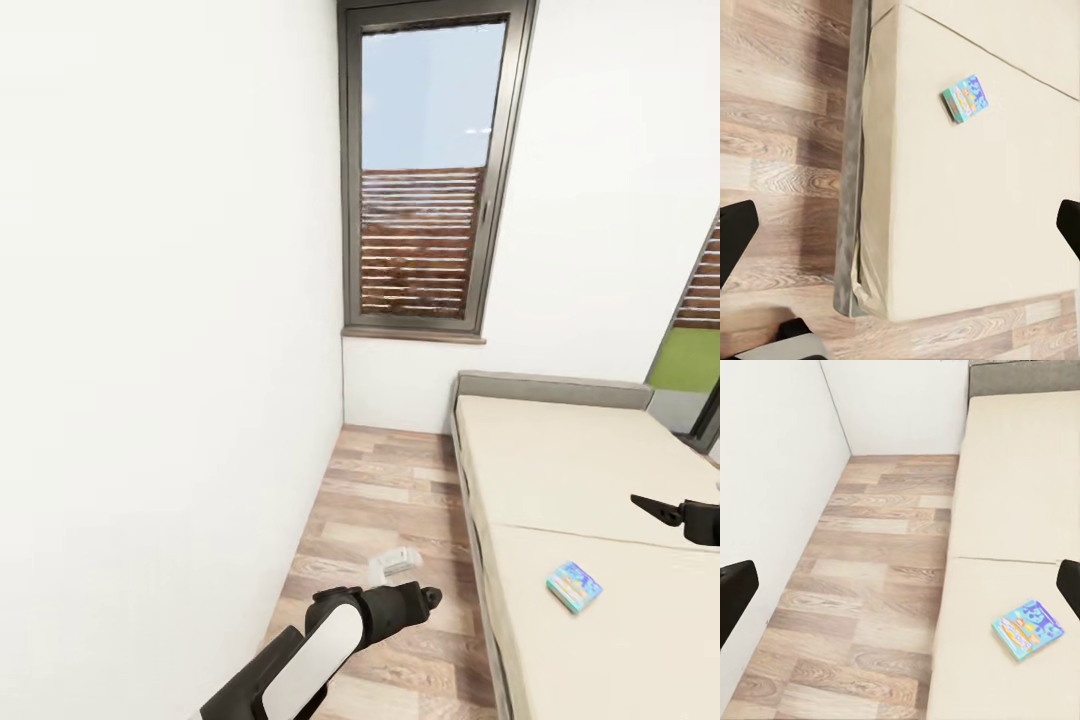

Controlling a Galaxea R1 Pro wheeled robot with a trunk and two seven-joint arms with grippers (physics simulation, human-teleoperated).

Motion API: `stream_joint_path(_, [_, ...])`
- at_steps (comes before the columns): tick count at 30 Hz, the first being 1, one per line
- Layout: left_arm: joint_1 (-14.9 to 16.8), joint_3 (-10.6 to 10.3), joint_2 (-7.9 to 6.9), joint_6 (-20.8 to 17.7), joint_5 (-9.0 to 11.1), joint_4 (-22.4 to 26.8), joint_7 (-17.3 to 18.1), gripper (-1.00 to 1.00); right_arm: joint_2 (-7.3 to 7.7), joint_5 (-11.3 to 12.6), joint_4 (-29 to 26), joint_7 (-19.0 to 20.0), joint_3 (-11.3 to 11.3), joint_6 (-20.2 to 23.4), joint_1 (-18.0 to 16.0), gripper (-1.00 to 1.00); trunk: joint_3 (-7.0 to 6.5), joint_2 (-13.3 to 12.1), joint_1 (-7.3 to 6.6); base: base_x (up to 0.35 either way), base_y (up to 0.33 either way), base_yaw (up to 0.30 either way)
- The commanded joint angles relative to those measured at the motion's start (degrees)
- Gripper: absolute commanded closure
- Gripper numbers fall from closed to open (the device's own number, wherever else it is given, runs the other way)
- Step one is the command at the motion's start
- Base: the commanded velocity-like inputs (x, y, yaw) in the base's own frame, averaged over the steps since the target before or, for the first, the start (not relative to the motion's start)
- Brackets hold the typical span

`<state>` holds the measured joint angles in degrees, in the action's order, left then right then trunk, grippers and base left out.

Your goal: Put all the toys in the child's room - the three board games (two on the bed and one on the table), the two jigsaw puzzles on the table, and the tennis ball on the table - inside the toy box on the table in the child's room.

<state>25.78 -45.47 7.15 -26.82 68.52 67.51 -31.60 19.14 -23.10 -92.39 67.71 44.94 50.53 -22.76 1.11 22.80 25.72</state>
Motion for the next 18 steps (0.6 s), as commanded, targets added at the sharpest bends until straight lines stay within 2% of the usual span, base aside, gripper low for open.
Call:
stream_joint_path(1, [0.1, -0.1, 0.01, 0.0, 0.5, 0.1, -0.5, -1.00, 0.04, -0.5, -0.1, 0.6, 0.1, 0.4, -0.1, -1.00, 0.12, 0.1, 0.07, 0.282, 0.217, 0.000])
stream_joint_path(7, [0.1, -0.1, 0.05, -0.1, 0.5, 0.1, -0.5, -1.00, 0.10, -0.5, -0.1, 0.6, 0.1, 0.4, -0.1, -1.00, 0.12, 0.1, 0.07, 0.211, 0.170, -0.117])
stream_joint_path(12, [0.1, -0.1, 0.06, -0.1, 0.5, 0.1, -0.5, -1.00, 0.11, -0.5, -0.1, 0.7, 0.1, 0.4, -0.2, -1.00, 0.12, 0.1, 0.07, 0.041, 0.033, -0.173])
stream_joint_path(18, [0.1, -0.1, 0.12, -0.1, 0.5, 0.1, -0.5, -1.00, -0.09, -0.5, -0.1, 0.6, 0.1, 0.5, -0.1, -1.00, 0.12, 0.1, 0.07, 0.009, 0.007, -0.039])
